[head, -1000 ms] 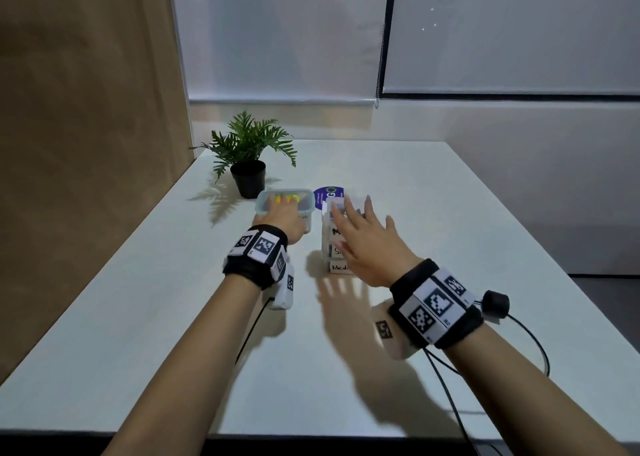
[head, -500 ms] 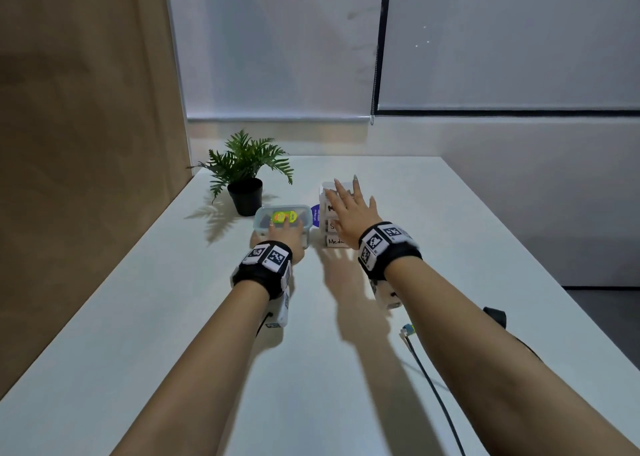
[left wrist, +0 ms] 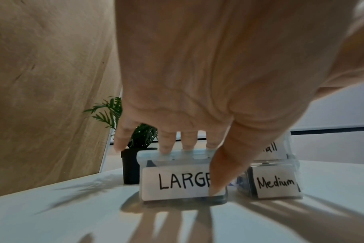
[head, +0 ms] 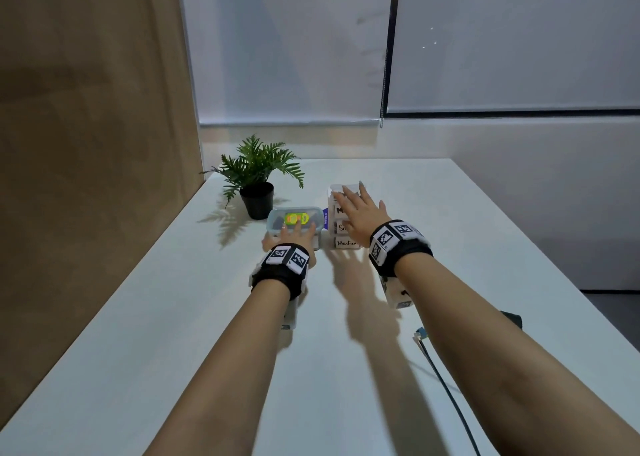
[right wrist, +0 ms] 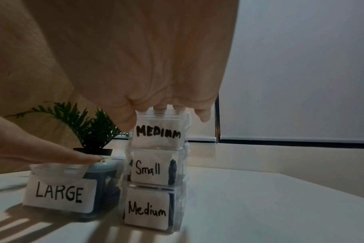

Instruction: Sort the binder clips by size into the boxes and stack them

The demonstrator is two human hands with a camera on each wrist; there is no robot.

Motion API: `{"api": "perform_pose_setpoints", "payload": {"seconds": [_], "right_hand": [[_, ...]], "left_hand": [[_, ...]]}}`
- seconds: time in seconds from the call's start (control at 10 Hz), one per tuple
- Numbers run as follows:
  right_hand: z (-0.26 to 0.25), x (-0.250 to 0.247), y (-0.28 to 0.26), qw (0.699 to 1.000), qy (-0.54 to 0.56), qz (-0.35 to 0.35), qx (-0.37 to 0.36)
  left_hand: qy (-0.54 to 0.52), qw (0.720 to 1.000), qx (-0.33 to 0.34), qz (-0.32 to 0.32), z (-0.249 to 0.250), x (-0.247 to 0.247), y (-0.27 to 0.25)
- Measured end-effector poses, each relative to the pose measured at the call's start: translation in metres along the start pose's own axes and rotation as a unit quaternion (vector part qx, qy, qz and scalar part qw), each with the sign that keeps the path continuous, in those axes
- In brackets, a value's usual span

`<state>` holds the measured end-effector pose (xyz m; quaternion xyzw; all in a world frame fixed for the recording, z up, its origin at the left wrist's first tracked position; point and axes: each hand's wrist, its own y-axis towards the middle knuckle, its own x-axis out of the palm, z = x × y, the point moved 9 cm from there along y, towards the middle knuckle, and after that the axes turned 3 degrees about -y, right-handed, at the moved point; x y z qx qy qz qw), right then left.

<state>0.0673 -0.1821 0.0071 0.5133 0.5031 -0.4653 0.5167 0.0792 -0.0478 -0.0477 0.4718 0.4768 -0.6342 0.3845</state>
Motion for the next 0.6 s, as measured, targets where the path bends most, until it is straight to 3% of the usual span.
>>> {"api": "perform_pose_setpoints", "payload": {"seconds": [0.5,0.6], "right_hand": [[0.001,-0.002,0.005,0.998,0.046,-0.016,-0.037],[0.021,-0.029,-0.004,0.967,0.253,-0.002,0.003]], "left_hand": [[0.037,0.999,0.016,-0.025,-0.003,-0.002,0.021],[0.047,0.997,0.026,-0.05,-0.003,0.002,0.034]]}}
